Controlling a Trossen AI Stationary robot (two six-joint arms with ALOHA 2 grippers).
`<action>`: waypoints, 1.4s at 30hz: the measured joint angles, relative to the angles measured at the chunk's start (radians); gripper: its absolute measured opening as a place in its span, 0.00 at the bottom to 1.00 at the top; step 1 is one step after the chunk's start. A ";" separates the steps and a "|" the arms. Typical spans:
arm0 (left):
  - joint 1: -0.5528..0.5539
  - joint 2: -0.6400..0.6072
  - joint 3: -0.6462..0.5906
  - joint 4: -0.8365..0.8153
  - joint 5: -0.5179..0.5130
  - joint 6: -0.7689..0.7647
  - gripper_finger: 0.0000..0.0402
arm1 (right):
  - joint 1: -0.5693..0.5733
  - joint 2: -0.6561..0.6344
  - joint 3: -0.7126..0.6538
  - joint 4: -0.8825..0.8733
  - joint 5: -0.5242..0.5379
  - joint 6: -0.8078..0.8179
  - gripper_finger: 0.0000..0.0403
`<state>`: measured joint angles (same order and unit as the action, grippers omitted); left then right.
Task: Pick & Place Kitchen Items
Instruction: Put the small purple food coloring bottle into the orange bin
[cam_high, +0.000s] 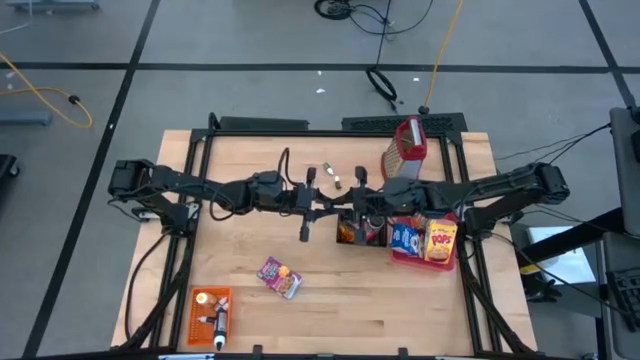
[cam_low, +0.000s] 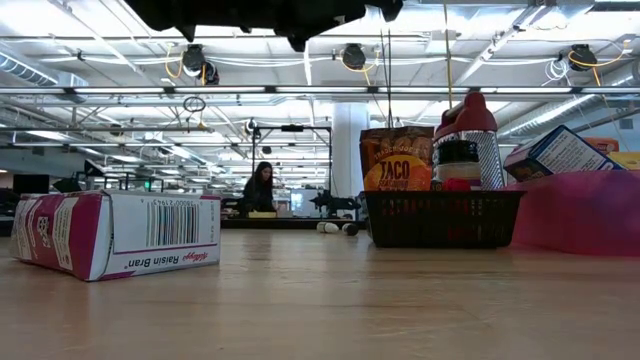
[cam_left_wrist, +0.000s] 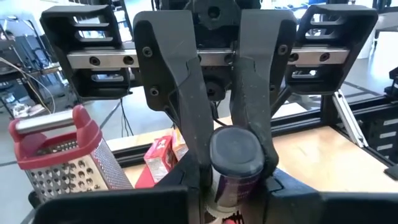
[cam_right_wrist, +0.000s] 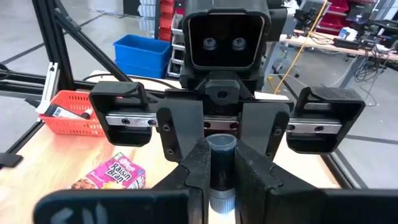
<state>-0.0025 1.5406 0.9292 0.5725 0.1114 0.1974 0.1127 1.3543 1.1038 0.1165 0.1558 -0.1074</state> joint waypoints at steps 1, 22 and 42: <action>0.000 0.000 0.001 0.002 0.000 0.000 0.12 | 0.000 -0.001 0.000 0.001 0.000 -0.006 0.10; -0.003 0.000 -0.001 -0.138 -0.007 -0.113 0.15 | -0.002 -0.027 0.000 0.004 0.005 -0.053 0.32; -0.364 -0.259 -0.002 -1.168 -0.138 -0.720 0.19 | -0.008 -0.104 -0.016 -0.200 0.002 -0.036 0.33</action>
<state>-0.3669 1.2815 0.9276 -0.5954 -0.0265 -0.5222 0.1043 1.2507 1.0881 -0.0830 0.1575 -0.1436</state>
